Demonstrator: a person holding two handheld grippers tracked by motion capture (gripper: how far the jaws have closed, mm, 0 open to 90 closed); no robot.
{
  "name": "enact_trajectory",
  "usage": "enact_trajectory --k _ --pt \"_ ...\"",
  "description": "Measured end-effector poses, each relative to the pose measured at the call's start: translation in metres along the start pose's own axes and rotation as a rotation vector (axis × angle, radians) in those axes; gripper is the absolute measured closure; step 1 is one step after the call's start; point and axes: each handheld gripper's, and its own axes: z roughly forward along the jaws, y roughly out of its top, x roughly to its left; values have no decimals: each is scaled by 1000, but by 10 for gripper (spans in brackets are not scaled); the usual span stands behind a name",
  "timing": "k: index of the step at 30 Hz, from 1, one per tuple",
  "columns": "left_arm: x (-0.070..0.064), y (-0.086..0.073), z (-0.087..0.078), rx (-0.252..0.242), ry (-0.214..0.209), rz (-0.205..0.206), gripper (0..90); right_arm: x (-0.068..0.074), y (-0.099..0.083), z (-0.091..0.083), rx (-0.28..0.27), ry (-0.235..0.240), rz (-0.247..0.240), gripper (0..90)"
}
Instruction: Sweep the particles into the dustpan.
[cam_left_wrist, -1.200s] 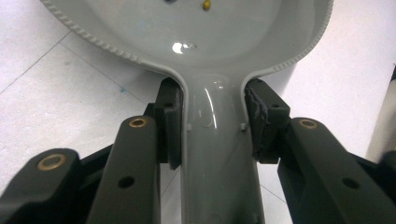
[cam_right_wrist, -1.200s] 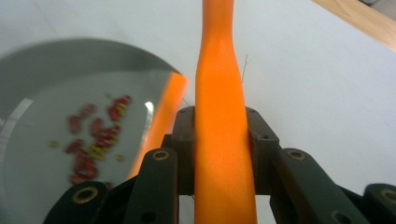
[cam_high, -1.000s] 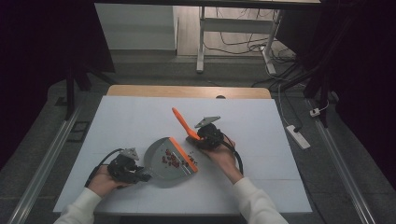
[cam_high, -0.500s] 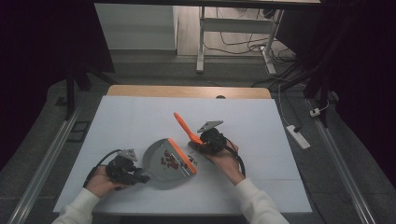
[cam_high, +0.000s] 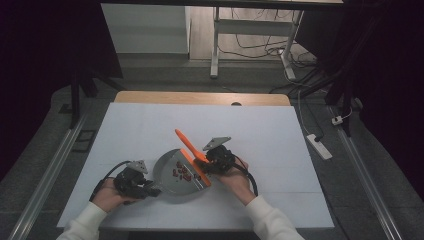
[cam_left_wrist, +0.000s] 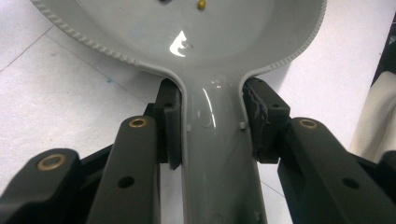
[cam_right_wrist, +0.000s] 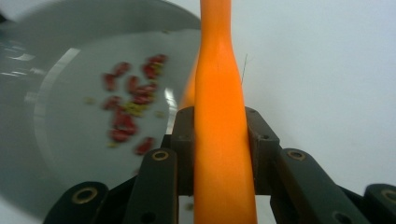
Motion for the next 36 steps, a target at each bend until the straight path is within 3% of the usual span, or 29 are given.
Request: enact_trajectory --k 3,6,10,15,22,28,36 --pt "0 0 0 0 0 2 610 9 3 0 -31 30 -1 695" --pt "0 0 0 0 0 1 610 17 7 0 -58 122 9 696" --pt "0 -1 1 -1 -2 -2 611 20 11 -8 -83 91 -25 695" --pt "0 -1 1 1 -5 -2 611 -1 7 -21 -113 5 20 695" --pt "-1 -1 1 -1 1 -1 610 -24 -6 -29 -80 -78 61 695" --pt "-2 -1 -1 -1 -9 1 610 -30 -21 -35 -54 -97 93 695" --pt "-9 -2 -1 8 -30 27 611 -26 -38 -46 -48 -90 117 695"
